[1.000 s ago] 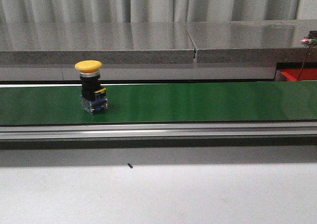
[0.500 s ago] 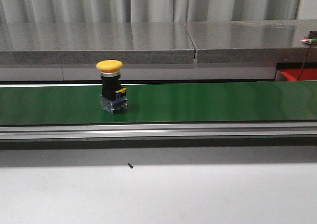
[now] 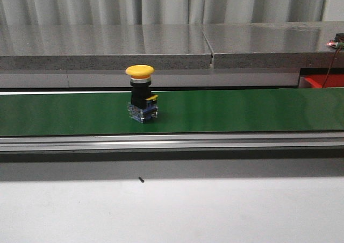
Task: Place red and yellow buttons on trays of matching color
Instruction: 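Set the second yellow button on the belt and open the left gripper, then lower the right gripper onto the first yellow button at the belt's end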
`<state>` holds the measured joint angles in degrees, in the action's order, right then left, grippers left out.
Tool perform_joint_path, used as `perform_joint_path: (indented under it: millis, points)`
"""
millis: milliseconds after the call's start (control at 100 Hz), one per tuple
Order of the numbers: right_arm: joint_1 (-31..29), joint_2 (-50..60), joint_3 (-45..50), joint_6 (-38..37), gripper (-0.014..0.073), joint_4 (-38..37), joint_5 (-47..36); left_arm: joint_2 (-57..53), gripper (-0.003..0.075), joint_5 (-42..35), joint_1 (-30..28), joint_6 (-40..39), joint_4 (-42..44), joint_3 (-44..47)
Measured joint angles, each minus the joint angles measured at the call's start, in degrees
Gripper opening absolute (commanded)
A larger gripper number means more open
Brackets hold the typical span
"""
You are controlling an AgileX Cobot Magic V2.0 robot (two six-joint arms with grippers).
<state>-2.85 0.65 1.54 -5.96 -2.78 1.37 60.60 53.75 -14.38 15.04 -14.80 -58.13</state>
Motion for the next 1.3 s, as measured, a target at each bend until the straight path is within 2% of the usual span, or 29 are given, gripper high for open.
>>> perform_joint_path:
  millis: [490,850,1060,1300]
  points:
    - [0.0,0.0,0.0,0.0,-0.0066,0.0,0.0,-21.2,-0.0020,-1.6,0.9,0.1,-1.8,12.7]
    - [0.0,0.0,0.0,0.0,-0.0066,0.0,0.0,-27.5,-0.0020,-3.3,10.7,0.1,-2.1,19.9]
    - [0.0,0.0,0.0,0.0,-0.0066,0.0,0.0,-31.5,-0.0020,-4.7,12.5,0.1,-2.1,24.0]
    - [0.0,0.0,0.0,0.0,-0.0066,0.0,-1.4,-33.9,-0.0020,-4.7,12.5,0.1,-2.1,24.5]
